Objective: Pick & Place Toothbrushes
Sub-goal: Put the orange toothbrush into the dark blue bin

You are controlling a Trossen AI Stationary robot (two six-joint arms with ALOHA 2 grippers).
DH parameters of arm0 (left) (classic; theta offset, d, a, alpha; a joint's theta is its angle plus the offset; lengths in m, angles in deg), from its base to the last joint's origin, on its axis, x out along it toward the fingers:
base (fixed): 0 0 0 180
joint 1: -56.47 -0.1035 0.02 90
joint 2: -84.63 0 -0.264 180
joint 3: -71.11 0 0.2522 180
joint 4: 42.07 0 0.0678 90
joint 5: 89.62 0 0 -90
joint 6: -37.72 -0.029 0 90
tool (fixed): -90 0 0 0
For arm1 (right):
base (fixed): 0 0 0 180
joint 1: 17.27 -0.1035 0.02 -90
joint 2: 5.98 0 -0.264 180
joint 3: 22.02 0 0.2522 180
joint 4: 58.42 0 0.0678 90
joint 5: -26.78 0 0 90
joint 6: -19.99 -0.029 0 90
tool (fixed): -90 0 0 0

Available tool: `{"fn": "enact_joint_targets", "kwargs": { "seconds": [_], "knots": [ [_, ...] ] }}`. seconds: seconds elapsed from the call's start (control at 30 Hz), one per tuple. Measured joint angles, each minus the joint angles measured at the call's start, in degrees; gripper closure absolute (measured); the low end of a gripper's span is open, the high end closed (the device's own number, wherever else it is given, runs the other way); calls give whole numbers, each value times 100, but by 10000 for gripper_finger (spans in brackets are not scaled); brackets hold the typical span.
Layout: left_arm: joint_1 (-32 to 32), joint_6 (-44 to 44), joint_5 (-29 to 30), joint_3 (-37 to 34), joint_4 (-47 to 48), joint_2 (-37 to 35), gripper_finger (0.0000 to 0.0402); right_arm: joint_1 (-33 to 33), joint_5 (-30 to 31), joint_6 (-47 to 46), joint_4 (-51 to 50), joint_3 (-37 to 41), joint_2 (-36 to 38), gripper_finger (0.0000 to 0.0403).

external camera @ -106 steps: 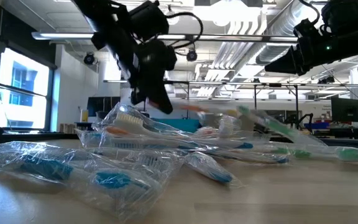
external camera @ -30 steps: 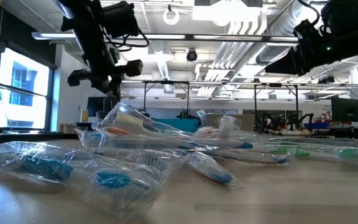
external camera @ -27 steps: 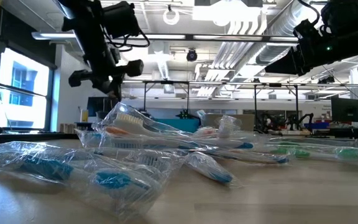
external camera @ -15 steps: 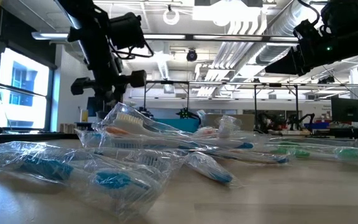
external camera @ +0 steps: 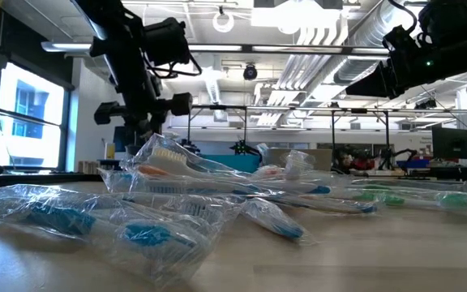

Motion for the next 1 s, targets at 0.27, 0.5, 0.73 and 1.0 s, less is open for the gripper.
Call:
{"fn": "enact_joint_targets", "kwargs": {
  "seconds": [0.27,0.5,0.73,1.0],
  "knots": [
    [-25,-1,-34,0,-83,0,297,2,2,0,2,0,0,328],
    [-261,-45,-59,0,-83,0,258,0,2,0,0,0,0,328],
    [-561,-593,-61,0,-87,0,259,0,1,0,2,0,0,328],
    [-842,-669,-55,0,-190,0,284,1,2,0,2,0,0,328]
  ]
}}
